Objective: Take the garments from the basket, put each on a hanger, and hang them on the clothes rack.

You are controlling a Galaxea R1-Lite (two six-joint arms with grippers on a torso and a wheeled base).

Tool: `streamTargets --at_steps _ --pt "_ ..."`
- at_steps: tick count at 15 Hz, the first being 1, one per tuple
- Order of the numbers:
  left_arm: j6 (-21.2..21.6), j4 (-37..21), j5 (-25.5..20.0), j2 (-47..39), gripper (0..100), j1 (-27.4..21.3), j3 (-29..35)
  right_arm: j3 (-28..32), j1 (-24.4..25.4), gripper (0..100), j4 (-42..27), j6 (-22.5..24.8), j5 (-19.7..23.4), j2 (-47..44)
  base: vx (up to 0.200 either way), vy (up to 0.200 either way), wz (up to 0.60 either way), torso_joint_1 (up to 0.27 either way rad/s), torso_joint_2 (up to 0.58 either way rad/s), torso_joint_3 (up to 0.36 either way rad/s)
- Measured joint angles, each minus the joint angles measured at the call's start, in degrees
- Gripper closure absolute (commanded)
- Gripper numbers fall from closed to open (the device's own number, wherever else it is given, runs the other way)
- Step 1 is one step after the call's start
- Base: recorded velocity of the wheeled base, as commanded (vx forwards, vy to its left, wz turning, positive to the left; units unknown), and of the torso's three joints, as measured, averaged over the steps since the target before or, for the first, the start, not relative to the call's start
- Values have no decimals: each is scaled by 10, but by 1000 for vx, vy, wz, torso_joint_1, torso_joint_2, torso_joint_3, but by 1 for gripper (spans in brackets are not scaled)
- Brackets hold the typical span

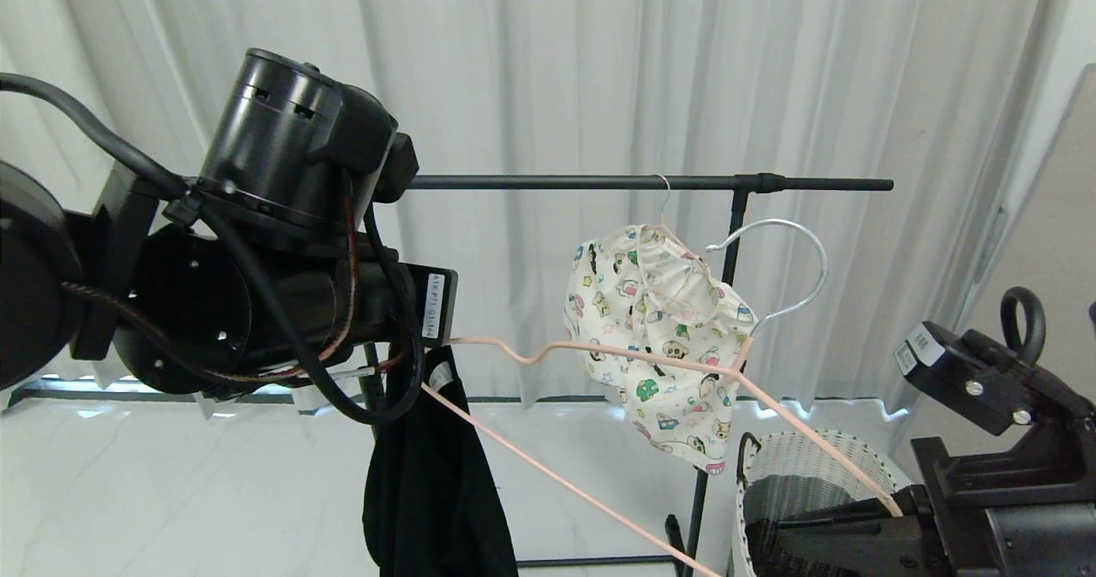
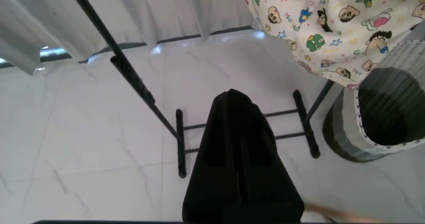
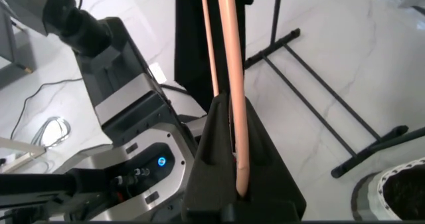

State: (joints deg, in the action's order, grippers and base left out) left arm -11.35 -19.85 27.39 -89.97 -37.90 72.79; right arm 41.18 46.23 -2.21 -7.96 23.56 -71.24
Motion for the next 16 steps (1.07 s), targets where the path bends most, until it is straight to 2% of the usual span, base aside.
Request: streamTargets --at_steps 5,10,16 --pt "0 0 2 -1 100 -14 16 7 -17 100 33 0 -1 -17 0 0 0 0 0 0" --pt "-4 0 36 -7 100 -23 19 15 -18 100 45 0 -2 -41 0 0 0 0 0 0" --pt "-30 0 37 -9 100 -39 26 27 -18 100 71 -8 -31 -89 0 0 0 0 0 0"
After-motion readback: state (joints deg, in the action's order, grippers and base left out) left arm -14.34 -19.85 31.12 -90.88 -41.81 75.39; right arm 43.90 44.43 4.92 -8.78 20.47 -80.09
